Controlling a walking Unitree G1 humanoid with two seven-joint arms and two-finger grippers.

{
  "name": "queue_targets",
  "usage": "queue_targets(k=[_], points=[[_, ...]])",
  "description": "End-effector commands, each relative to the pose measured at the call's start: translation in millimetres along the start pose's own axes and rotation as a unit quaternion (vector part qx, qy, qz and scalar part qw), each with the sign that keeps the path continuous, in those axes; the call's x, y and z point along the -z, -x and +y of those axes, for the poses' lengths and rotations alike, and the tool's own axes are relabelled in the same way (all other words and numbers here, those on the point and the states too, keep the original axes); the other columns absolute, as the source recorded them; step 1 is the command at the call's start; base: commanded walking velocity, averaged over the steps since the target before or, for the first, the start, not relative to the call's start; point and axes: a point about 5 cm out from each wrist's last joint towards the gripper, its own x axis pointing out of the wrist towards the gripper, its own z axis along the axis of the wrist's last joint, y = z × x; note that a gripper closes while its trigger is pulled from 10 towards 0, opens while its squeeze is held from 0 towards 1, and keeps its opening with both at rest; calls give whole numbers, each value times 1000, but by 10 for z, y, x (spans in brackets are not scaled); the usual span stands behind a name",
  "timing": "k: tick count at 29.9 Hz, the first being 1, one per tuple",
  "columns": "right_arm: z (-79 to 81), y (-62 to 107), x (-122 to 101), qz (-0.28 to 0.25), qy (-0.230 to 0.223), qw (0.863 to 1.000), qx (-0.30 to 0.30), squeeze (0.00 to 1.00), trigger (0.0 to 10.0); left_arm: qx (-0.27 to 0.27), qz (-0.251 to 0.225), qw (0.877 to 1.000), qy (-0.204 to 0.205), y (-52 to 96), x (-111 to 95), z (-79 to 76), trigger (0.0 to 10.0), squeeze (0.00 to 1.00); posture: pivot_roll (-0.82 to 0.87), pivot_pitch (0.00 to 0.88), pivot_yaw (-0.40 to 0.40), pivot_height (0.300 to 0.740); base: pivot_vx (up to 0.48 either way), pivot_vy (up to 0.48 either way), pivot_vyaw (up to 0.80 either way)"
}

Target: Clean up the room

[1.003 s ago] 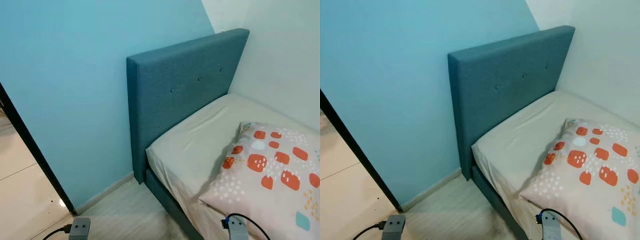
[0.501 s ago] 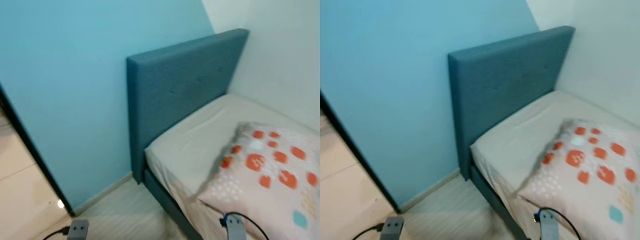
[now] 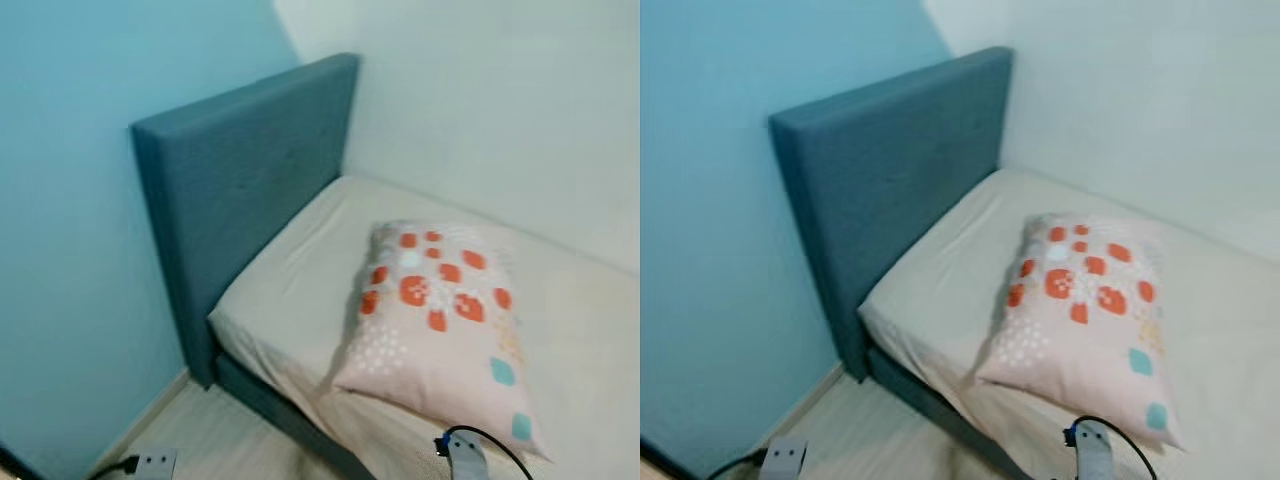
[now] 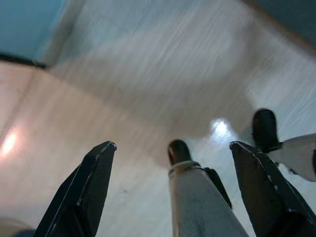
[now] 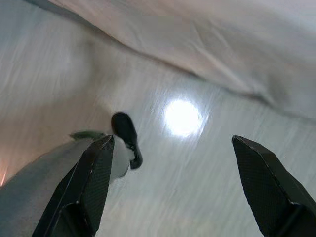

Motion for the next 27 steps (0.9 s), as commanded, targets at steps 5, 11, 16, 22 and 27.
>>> queue_targets(k=[5, 11, 16, 22, 27], points=[[-24, 1, -21, -3, -2, 1000, 3, 0, 10000, 0, 8, 1000, 5, 10, 60, 1, 10000, 0, 2, 24, -30, 740, 0, 0, 0], [-23, 0, -33, -5, -2, 1000, 4, 0, 10000, 1, 7, 1000, 4, 8, 51, 2, 10000, 0, 2, 17, -31, 740, 0, 0, 0], [-23, 0, -33, -5, -2, 1000, 4, 0, 10000, 1, 7, 1000, 4, 8, 51, 2, 10000, 0, 2, 17, -31, 740, 0, 0, 0], [-21, -2, -51, -8, 0, 1000, 4, 0, 10000, 2, 4, 1000, 3, 6, 37, -1, 10000, 0, 3, 16, -32, 740, 0, 0, 0], [-21, -2, -51, -8, 0, 1000, 4, 0, 10000, 2, 4, 1000, 3, 6, 37, -1, 10000, 0, 3, 16, -32, 740, 0, 0, 0]])
